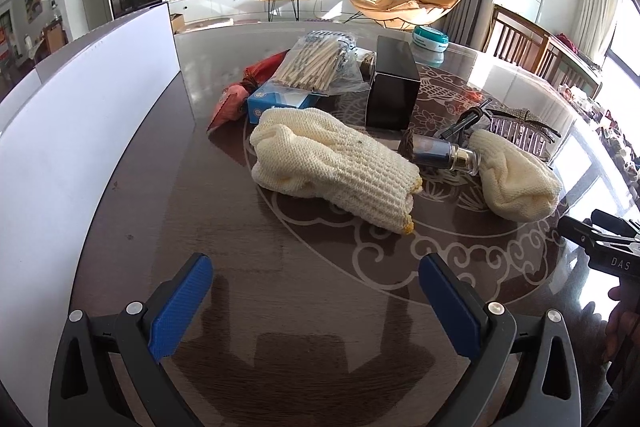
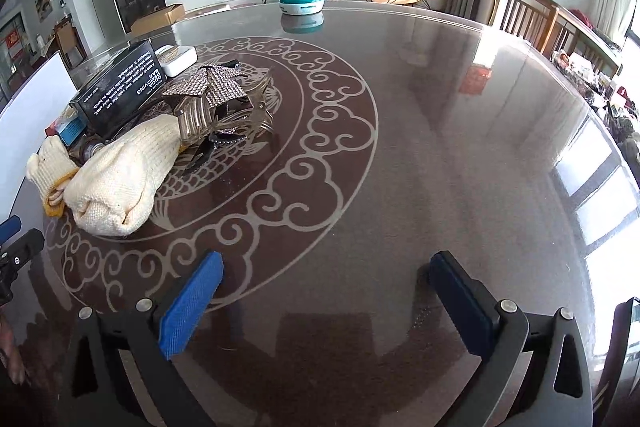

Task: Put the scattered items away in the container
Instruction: 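Move the right tool toward the rhinestone bow clip while the left tool approaches a cream glove, then grasp the rhinestone bow clip with the right tool while the left tool grasps the cream glove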

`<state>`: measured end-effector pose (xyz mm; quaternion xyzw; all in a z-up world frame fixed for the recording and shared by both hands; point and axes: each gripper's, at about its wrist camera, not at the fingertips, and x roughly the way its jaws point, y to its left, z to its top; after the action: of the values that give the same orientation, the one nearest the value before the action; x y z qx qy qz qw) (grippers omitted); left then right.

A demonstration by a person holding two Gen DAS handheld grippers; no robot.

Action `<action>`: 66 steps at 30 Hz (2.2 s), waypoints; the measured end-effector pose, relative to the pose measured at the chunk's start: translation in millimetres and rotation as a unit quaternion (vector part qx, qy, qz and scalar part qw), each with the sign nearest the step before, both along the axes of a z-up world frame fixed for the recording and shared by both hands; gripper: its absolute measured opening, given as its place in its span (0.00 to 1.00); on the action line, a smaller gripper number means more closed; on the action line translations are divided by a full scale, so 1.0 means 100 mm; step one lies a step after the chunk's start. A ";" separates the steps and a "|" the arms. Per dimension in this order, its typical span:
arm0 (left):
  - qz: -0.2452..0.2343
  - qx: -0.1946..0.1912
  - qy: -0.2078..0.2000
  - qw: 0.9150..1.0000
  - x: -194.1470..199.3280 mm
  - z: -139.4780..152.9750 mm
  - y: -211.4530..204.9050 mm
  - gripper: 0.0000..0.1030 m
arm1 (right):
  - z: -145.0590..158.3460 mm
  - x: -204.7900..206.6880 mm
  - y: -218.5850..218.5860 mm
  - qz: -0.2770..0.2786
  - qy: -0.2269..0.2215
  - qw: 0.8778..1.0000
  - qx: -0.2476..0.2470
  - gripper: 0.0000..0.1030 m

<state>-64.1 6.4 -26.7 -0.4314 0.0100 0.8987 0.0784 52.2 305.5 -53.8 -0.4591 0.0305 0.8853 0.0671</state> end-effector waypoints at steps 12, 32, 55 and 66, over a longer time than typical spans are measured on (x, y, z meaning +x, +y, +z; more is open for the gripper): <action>0.016 0.018 -0.001 1.000 0.00 -0.01 -0.10 1.00 | -0.02 0.18 -0.44 0.097 -0.001 0.995 -0.002 1.00; 0.028 0.009 -0.002 1.000 -0.01 -0.02 -0.08 1.00 | -0.05 -0.53 -1.21 0.264 -0.005 0.965 -0.002 1.00; 0.060 0.052 -0.019 0.997 -0.20 0.11 -0.05 1.00 | 0.03 -0.55 -0.94 0.225 0.026 0.974 -0.002 0.58; 0.112 0.038 -0.064 0.991 -0.79 -0.03 -0.03 1.00 | 0.03 -0.55 -0.94 0.225 0.027 0.974 -0.004 0.58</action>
<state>-143.0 3.5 -29.8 -0.4836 -0.0772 0.8719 -0.0057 -2.9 211.6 -50.6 -0.4308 -0.0680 0.8894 -0.1366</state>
